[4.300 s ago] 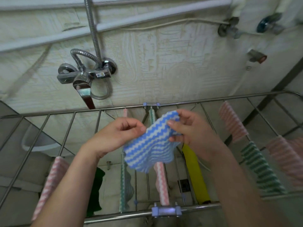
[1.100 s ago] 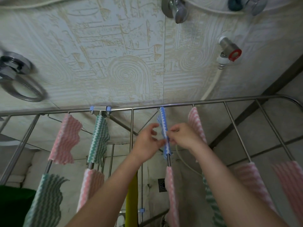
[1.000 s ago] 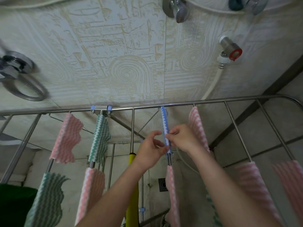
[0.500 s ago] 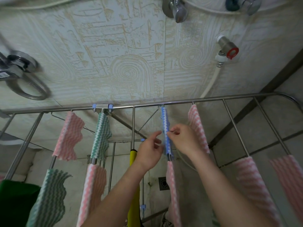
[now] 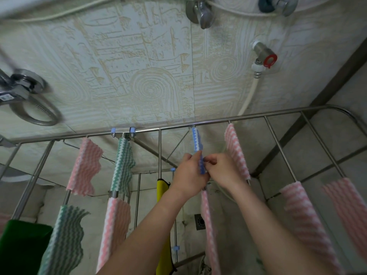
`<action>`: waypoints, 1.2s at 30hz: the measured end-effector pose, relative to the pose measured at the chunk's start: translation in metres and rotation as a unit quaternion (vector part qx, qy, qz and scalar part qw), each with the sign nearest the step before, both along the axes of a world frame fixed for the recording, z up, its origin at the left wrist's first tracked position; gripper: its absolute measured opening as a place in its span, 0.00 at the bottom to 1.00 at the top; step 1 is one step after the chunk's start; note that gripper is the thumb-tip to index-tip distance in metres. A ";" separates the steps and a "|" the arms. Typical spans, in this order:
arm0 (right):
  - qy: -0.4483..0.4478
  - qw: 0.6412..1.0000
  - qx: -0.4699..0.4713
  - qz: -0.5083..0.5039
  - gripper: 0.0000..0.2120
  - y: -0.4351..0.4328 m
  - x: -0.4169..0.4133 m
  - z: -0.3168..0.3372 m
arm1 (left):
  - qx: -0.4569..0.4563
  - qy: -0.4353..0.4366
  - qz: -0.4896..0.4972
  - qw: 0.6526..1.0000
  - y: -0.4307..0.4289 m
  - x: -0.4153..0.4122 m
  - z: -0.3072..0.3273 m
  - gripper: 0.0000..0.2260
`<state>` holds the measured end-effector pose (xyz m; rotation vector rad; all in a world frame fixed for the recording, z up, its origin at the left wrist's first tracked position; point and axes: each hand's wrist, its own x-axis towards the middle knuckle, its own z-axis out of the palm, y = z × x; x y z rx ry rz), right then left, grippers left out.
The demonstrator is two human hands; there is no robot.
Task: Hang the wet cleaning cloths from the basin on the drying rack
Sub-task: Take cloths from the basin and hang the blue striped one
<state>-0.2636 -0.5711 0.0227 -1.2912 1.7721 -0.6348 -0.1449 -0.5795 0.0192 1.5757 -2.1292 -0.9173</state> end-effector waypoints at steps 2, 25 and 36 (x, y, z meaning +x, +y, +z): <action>-0.002 0.999 0.025 0.029 0.07 0.006 -0.005 0.003 | 0.012 0.004 -0.006 1.000 0.001 0.005 -0.003 0.26; 0.321 0.943 0.030 -0.084 0.12 0.086 0.070 0.003 | -0.067 -0.240 -0.189 0.950 0.038 0.131 -0.002 0.10; 0.205 0.952 -0.002 -0.226 0.20 0.150 0.091 0.025 | -0.061 -0.111 -0.205 0.971 0.039 0.135 -0.001 0.11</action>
